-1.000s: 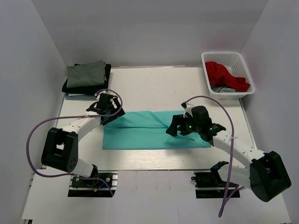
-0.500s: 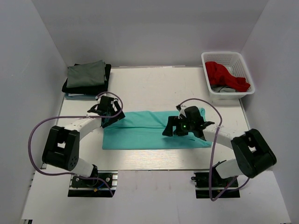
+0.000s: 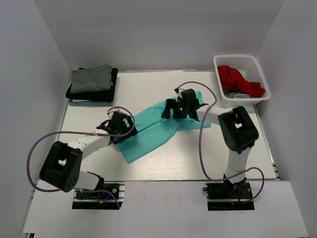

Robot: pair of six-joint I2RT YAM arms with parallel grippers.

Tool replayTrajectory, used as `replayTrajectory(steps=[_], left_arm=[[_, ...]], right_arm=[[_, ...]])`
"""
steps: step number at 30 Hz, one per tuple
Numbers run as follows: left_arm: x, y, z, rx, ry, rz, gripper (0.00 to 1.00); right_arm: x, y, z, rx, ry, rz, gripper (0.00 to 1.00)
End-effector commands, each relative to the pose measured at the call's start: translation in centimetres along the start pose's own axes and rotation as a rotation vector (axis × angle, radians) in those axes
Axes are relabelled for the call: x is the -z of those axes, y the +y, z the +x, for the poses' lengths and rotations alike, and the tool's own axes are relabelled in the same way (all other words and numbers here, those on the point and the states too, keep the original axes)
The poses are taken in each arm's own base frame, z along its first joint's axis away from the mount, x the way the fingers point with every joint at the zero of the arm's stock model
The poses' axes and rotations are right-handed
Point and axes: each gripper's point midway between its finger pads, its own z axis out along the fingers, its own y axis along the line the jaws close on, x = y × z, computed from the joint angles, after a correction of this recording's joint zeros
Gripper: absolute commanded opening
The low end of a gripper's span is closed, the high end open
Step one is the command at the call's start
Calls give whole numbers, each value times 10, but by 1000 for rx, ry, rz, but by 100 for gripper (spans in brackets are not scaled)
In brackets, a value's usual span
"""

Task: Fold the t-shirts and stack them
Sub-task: Rotate the tshirt 90 degrees

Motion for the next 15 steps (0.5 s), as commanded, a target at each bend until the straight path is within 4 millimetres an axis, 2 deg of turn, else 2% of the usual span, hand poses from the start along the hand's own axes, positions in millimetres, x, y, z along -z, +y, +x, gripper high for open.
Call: replayTrajectory(steps=[1,2,3,5,6,7,8,10,11,12,13,14,15], left_arm=[[37,38,146,-15,561,-116,100],[44,36,156,-30,599,-113,100],[56,41,174,-62,664,-146,100],[72,43,193,-88,757,-162,100],[80,42,205,-113,796,-154,100],[90,36,215,-122,854,-120,100],[96,28,218,-145,869,-84,100],[111,2,225,-237,901,5,100],[115,-6,226,-279,899,34,100],[119,-25,223,-321,887,81,100],[119,-19,227,-391,877,38,100],[117,-24,227,-440,865,52,100],[114,-34,225,-475,844,71,100]], right_arm=[[-30,2,-33,73,-3,-35,90],[-53,-11,-19,48,56,-28,90],[-55,9,-64,79,1,-66,90],[-80,3,-49,98,76,-83,90],[-80,13,-71,147,51,-95,90],[-88,8,-63,157,84,-99,90],[-88,7,-57,239,119,-127,90],[-90,4,-61,297,133,-120,90],[-88,-11,-65,385,136,-54,90],[-77,-12,-80,415,103,-30,90],[-72,-14,-83,438,104,-14,90],[-65,-16,-97,476,70,8,90],[-48,-16,-121,492,9,78,90]])
